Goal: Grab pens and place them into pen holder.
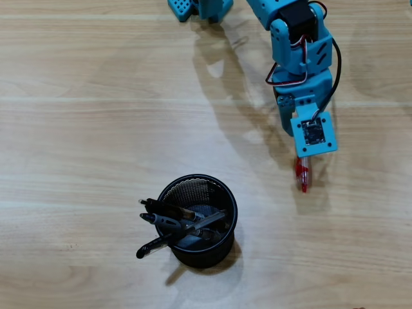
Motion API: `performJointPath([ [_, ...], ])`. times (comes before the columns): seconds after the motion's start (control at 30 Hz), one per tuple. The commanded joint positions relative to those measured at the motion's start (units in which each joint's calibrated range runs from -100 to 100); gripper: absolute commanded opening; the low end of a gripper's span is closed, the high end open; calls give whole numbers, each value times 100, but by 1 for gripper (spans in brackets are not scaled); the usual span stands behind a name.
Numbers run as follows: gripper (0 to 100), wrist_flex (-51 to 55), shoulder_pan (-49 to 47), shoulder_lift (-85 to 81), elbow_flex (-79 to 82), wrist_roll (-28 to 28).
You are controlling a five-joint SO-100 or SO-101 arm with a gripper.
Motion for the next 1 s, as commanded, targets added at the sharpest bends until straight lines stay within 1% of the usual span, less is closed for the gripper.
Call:
performJointPath([
  [0.0, 11, -267, -58, 10, -305, -30],
  [0.17, 11, -568, -148, 211, -260, -35],
  [0.3, 11, -568, -203, 379, -260, -172],
  [0.77, 11, -577, -194, 816, -260, -172],
  [0.97, 9, -568, -194, 976, -251, -172],
])
